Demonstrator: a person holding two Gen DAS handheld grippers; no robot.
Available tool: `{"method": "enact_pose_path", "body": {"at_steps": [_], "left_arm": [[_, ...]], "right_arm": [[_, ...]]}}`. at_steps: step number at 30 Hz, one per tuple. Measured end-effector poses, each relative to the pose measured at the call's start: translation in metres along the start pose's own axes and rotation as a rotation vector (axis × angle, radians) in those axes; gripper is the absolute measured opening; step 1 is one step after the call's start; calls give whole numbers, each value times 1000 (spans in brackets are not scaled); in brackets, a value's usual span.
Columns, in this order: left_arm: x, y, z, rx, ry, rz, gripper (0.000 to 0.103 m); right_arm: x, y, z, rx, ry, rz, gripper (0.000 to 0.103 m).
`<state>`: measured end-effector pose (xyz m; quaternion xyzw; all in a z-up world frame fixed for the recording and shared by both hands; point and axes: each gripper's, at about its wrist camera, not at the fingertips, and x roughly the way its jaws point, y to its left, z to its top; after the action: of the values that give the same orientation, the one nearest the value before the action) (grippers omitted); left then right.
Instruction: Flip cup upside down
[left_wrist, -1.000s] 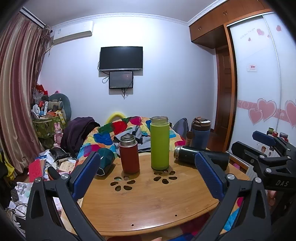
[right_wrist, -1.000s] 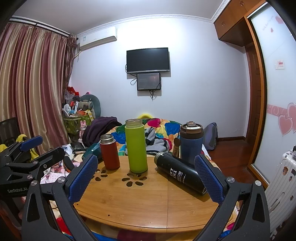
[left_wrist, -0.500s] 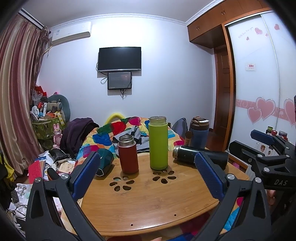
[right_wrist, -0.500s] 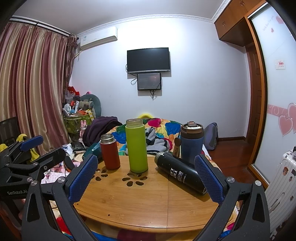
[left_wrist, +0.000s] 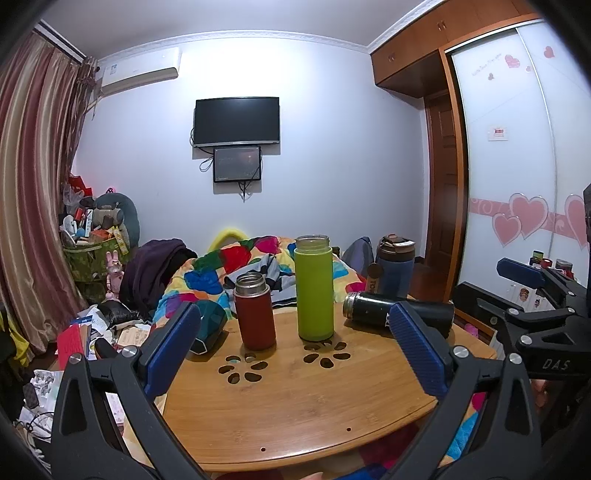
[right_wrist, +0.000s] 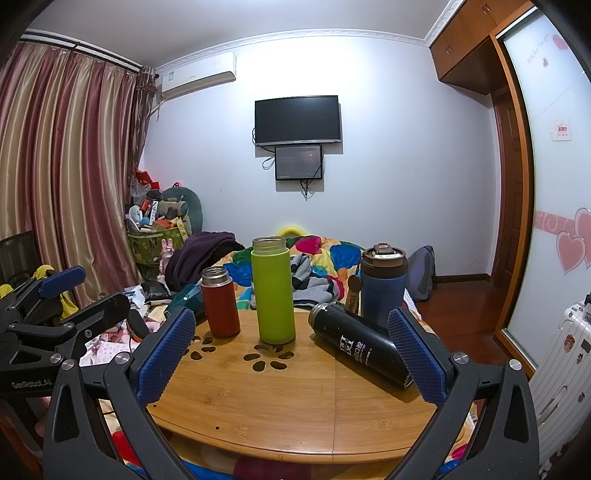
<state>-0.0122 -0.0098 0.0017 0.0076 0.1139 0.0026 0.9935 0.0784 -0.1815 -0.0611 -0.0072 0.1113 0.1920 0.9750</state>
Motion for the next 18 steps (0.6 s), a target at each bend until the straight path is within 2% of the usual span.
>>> {"method": "enact_pose_path", "body": {"at_steps": [18], "left_arm": [[-1,-2,-1,12,-12,0,103]], "right_arm": [[-1,1,-1,-1,2,2,103]]}}
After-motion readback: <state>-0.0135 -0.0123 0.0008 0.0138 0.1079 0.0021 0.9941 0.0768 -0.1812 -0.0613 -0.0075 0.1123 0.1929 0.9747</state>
